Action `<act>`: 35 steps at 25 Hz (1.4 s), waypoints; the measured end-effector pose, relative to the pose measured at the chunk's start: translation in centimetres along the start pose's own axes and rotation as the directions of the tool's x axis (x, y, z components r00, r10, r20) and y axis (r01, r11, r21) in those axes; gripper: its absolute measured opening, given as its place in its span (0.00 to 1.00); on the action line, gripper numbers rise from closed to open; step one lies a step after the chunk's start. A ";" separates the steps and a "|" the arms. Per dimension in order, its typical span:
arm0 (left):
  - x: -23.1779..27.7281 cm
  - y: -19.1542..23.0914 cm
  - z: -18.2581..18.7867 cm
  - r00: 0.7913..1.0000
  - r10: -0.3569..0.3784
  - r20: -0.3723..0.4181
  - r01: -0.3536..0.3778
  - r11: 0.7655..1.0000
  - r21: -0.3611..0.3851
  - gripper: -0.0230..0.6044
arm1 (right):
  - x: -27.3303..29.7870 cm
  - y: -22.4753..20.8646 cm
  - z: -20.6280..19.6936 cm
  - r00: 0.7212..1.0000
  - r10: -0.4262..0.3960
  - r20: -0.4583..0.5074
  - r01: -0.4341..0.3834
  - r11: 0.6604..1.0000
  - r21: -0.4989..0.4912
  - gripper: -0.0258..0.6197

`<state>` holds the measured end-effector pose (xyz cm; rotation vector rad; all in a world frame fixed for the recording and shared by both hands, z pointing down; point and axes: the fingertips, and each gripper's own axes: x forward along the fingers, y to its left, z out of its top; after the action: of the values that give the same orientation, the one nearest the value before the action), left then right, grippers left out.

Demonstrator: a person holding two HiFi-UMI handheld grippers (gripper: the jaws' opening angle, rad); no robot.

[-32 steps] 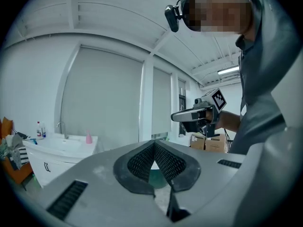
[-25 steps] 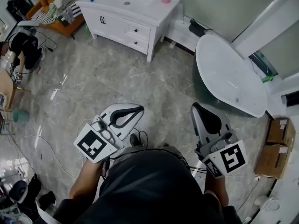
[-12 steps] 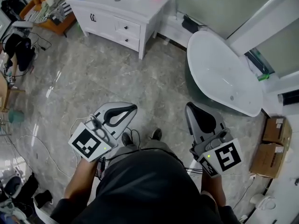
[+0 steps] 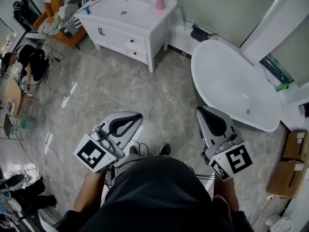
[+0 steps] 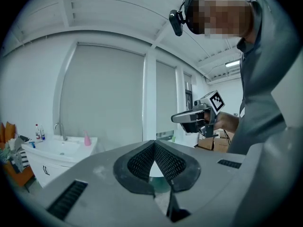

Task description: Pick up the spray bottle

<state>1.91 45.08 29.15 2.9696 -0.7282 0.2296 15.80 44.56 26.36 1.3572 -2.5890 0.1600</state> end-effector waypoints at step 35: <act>-6.6 15.8 -1.3 0.992 -0.121 0.026 0.121 0.993 0.005 0.04 | 14.8 6.2 3.7 0.992 -0.123 -0.032 0.123 0.992 0.015 0.06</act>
<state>-11.40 34.26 29.99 3.0121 -0.5487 0.1842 2.02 35.53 26.30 1.5031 -2.4755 0.1824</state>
